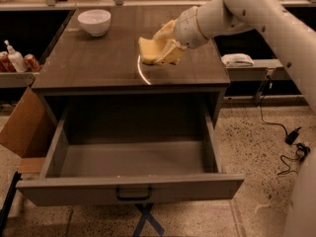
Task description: Pick sponge from top drawer and place on counter
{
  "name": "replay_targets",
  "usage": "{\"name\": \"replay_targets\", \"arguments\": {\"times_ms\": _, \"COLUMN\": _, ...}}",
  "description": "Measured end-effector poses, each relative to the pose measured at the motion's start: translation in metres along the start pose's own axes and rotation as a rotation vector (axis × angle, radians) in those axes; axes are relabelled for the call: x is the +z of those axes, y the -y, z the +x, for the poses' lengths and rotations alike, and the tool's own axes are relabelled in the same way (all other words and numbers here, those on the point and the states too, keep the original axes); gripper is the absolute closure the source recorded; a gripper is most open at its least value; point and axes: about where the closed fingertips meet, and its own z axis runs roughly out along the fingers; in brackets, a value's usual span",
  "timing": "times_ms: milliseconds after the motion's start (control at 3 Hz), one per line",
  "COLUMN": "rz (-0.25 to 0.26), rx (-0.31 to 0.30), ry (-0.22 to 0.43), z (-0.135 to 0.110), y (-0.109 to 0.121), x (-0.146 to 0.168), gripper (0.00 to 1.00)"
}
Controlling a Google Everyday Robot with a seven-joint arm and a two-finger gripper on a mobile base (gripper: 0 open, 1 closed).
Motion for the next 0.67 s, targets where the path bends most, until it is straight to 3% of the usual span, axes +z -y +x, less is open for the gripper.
{"name": "replay_targets", "arguments": {"times_ms": 667, "rz": 0.012, "rx": 0.09, "ry": 0.047, "z": 0.025, "y": 0.032, "x": 0.031, "gripper": 0.36}}
